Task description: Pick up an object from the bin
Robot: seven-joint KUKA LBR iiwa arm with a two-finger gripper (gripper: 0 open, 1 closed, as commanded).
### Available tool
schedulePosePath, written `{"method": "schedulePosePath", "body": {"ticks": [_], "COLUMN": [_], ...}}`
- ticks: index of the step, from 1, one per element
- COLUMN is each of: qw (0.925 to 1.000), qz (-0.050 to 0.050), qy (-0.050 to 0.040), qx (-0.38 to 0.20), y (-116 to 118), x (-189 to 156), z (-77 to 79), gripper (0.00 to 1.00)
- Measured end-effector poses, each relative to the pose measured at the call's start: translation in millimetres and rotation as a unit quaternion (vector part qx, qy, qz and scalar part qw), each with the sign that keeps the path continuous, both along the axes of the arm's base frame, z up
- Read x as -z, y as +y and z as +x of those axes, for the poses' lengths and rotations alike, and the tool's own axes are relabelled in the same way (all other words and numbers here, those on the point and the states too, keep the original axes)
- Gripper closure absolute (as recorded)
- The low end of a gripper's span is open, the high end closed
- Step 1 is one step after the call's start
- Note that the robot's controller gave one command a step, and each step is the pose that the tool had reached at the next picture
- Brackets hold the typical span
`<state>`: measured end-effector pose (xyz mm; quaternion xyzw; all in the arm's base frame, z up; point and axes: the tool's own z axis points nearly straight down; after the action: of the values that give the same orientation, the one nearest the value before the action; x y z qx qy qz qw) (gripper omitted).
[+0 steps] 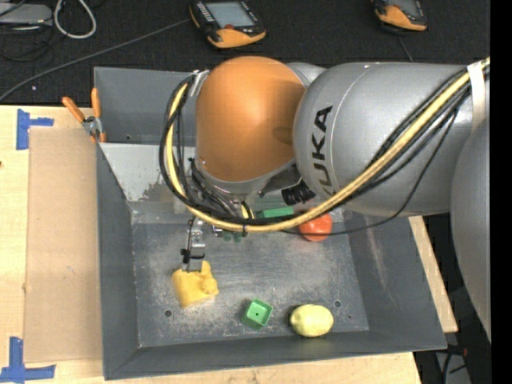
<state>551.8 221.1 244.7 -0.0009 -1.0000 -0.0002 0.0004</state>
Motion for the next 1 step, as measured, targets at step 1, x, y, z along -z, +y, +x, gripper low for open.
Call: {"method": "schedulePosePath", "body": {"ticks": [1], "qw": [0.9953], "qz": [0.001], "qy": [-0.001], "qx": [-0.097], "y": [-47.5], "x": [56.8], "z": [-11.9], "gripper": [0.0]}}
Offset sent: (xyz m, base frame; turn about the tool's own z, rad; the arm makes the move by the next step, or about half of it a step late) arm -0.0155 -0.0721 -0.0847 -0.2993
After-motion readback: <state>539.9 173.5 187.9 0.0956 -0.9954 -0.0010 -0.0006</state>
